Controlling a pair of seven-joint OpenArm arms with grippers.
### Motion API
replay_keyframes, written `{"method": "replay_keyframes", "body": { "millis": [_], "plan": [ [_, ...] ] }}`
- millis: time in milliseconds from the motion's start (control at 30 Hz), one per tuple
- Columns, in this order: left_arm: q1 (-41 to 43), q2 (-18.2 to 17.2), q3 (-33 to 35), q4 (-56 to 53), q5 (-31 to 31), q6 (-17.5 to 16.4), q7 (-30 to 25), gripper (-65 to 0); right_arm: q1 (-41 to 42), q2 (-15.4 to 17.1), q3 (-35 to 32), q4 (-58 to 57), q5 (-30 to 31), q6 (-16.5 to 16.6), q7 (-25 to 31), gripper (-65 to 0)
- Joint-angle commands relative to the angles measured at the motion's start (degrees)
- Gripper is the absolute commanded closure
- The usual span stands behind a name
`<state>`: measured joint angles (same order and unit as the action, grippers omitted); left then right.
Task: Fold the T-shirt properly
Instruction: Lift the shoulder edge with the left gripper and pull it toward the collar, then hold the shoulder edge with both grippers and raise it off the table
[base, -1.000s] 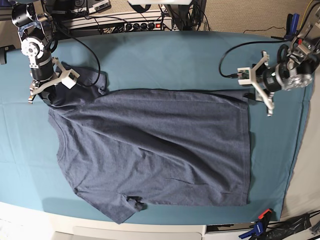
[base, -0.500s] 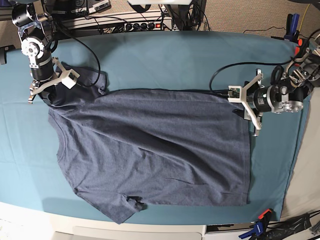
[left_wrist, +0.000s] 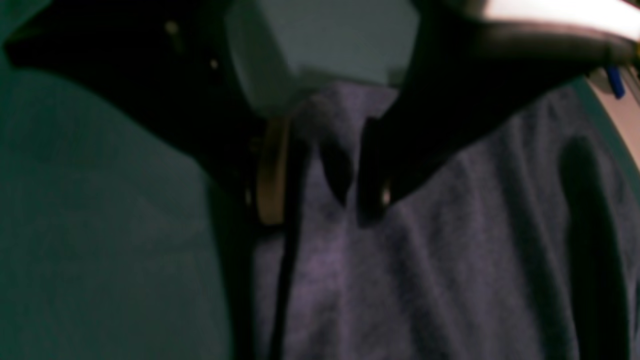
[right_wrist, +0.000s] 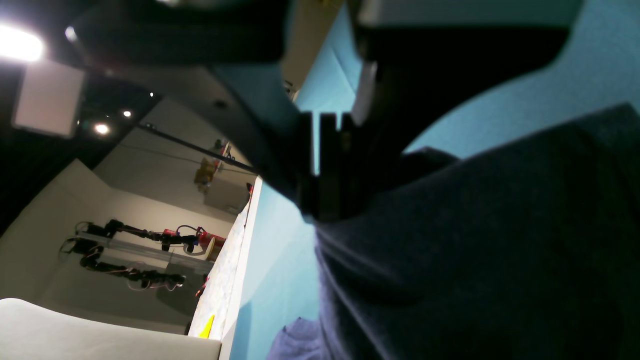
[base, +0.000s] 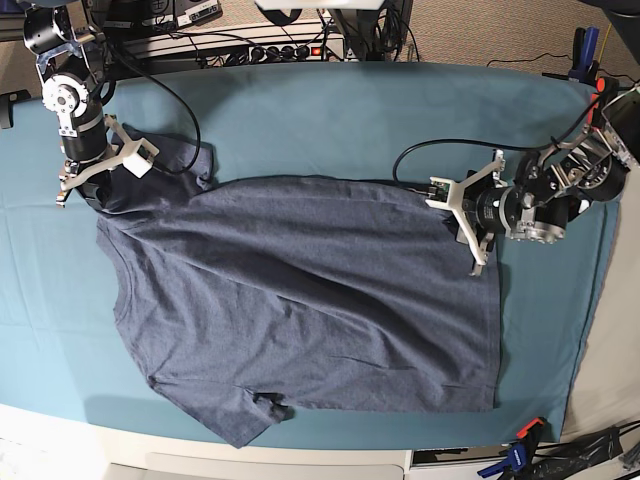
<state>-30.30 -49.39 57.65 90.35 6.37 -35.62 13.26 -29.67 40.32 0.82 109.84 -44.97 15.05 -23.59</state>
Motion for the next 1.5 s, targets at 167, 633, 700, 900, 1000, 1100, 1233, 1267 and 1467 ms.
{"method": "replay_keyframes", "body": {
  "millis": [167, 633, 700, 900, 1000, 1100, 1233, 1267, 1467],
  "plan": [
    [-1.95, -3.69, -0.72, 0.50, 0.00, 0.37, 0.46, -17.6, 0.33, 1.14, 0.74, 0.90, -0.50, -1.14, -0.42, 0.0],
    [-1.92, -6.49, -0.79, 0.57, -2.32, 4.24, 1.73, 0.0, 0.31, 1.11, 0.74, 0.90, -0.50, -1.14, -0.70, 0.0],
    [-1.92, -6.51, -0.79, 0.74, -2.71, 5.99, 3.72, 0.0, 0.31, 1.11, 0.74, 0.90, -0.50, -1.14, -0.83, 0.0],
    [-1.92, -8.33, -0.79, 2.82, -6.62, 9.92, 10.03, 0.0, 0.33, 1.11, 0.74, 1.64, -0.50, -1.16, -0.87, 0.0],
    [-1.90, -10.75, -0.83, 4.90, -6.64, 11.26, 11.34, 0.0, 0.33, 1.11, 0.74, 3.67, -0.48, -1.16, -1.44, 0.0],
    [-1.73, -13.31, -0.83, 7.43, -6.64, 13.46, 13.14, 0.0, 0.33, 1.11, 0.74, 5.60, -0.48, -1.16, -1.66, 0.0],
    [-1.07, -16.20, -0.83, 10.27, -6.45, 15.91, 14.62, 0.0, 0.33, 1.09, 0.74, 6.71, -0.48, -1.14, -1.79, 0.0],
    [-0.76, -16.61, -0.83, 10.80, -6.40, 16.35, 15.13, 0.0, 0.33, 1.09, 0.74, 6.75, -0.48, -1.14, -1.79, 0.0],
    [0.00, -17.68, -0.83, 12.68, -6.40, 16.87, 17.53, 0.0, 0.31, -0.68, 0.74, 6.75, -0.52, -1.16, -2.01, 0.0]
  ]
}}
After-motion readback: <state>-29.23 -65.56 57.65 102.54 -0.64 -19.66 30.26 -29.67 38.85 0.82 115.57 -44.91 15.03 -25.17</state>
